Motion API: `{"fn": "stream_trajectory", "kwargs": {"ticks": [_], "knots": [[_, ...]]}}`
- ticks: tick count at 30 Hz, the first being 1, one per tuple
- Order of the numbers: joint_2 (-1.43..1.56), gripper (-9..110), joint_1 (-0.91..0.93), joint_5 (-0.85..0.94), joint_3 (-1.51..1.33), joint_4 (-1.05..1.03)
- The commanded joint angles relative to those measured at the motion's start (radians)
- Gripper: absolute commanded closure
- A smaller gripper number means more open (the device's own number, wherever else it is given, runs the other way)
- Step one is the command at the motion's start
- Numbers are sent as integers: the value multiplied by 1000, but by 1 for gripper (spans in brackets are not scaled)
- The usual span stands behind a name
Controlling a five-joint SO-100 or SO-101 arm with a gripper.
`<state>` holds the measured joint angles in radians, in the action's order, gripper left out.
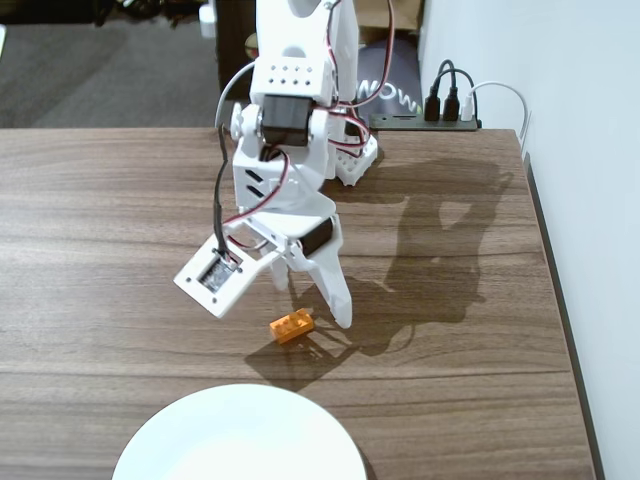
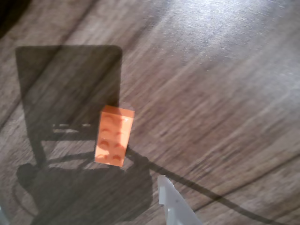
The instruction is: Grasp a lego block and put it on the plate.
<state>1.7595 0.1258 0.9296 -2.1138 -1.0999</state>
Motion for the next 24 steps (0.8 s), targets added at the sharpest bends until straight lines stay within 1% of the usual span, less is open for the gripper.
{"fn": "stream_trajectory", "kwargs": {"ticks": [1, 24], "knots": [[-8, 62, -8, 6, 37, 21], [-129, 62, 14, 6, 58, 117]]}}
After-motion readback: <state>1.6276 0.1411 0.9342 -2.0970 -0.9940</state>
